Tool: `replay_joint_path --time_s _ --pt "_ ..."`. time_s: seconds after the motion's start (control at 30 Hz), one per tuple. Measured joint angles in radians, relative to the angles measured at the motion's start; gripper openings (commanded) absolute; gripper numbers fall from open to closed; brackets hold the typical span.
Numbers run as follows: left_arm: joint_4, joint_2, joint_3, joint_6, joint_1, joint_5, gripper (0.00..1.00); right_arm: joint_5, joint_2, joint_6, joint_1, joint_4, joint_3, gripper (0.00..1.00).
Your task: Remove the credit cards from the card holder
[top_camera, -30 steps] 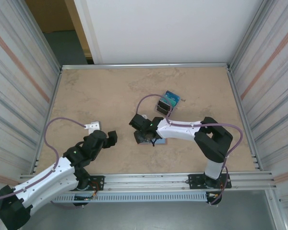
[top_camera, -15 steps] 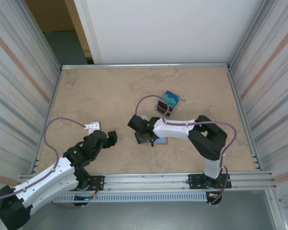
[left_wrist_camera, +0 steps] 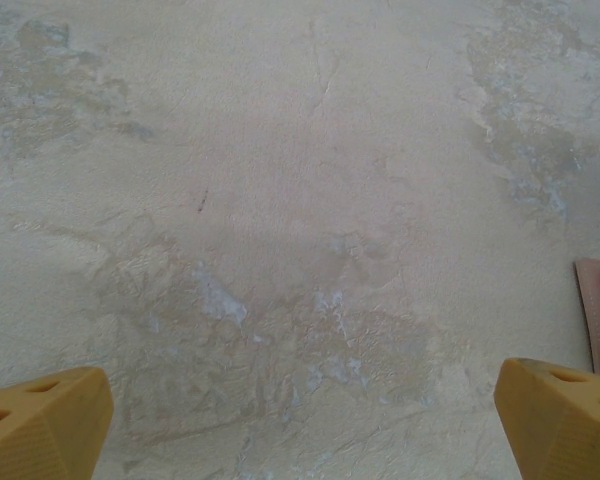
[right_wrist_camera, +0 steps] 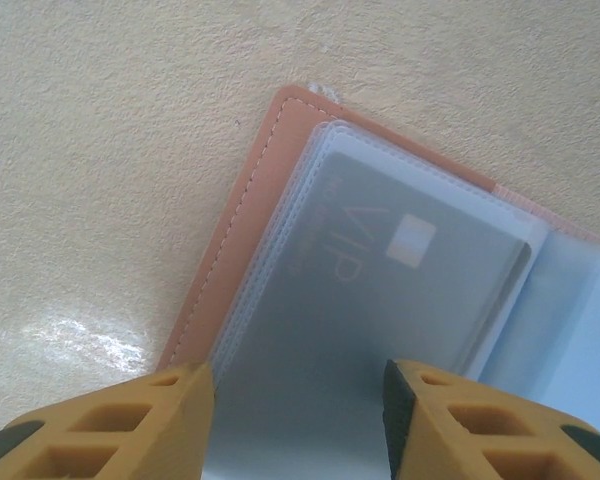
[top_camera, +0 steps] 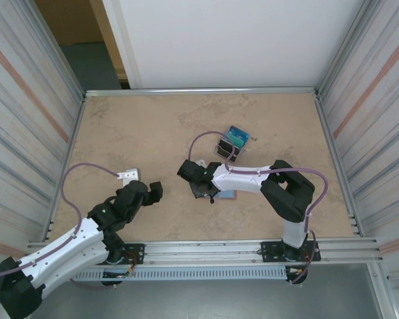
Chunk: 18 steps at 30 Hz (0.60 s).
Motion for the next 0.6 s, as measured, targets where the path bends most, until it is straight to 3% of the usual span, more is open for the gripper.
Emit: replay_joint_path --time_s 0.2,0.6 --pt "-0.008 0.0 0.009 0.0 0.0 0.003 0.99 -0.042 -0.015 0.02 -0.008 0.047 -0.039 0.51" --pt "-0.008 0.046 0.053 0.0 0.0 0.041 0.99 -0.167 -0.064 0.055 -0.076 0.141 -0.108 0.36"
